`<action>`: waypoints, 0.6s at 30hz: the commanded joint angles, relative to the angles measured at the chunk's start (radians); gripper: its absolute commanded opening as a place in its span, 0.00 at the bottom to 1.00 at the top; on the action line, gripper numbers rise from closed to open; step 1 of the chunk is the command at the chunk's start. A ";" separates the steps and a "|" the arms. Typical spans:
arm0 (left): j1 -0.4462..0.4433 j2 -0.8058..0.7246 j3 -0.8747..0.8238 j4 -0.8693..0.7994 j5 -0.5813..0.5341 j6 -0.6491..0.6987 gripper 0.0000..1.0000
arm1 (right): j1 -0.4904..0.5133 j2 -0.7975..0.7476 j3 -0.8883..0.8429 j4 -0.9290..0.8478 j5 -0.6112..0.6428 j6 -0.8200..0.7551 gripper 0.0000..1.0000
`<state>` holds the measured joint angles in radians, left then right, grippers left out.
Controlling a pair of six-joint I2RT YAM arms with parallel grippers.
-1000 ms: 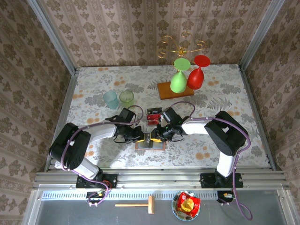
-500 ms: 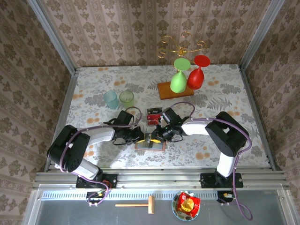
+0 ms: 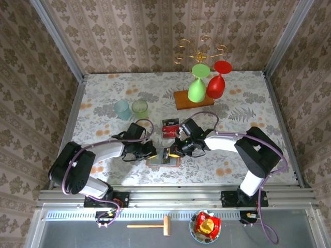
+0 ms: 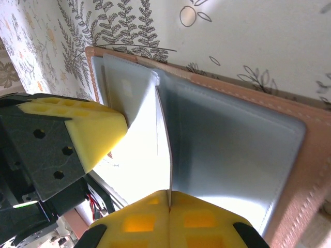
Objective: Take the credit cards out of the card holder
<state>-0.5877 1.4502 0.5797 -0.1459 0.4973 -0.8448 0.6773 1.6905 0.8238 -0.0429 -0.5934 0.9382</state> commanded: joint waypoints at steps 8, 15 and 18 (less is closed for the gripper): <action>0.005 -0.140 0.050 -0.214 -0.137 0.036 0.25 | -0.040 -0.128 0.073 -0.234 0.069 -0.182 0.01; 0.031 -0.110 -0.006 -0.190 -0.123 0.057 0.33 | -0.056 -0.121 0.271 -0.475 0.169 -0.485 0.00; 0.031 -0.082 -0.037 -0.114 -0.070 0.032 0.33 | -0.055 -0.113 0.358 -0.576 0.234 -0.636 0.00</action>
<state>-0.5610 1.3453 0.5777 -0.2970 0.3893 -0.8116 0.6243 1.5887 1.1149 -0.4618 -0.4458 0.5076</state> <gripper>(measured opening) 0.330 0.044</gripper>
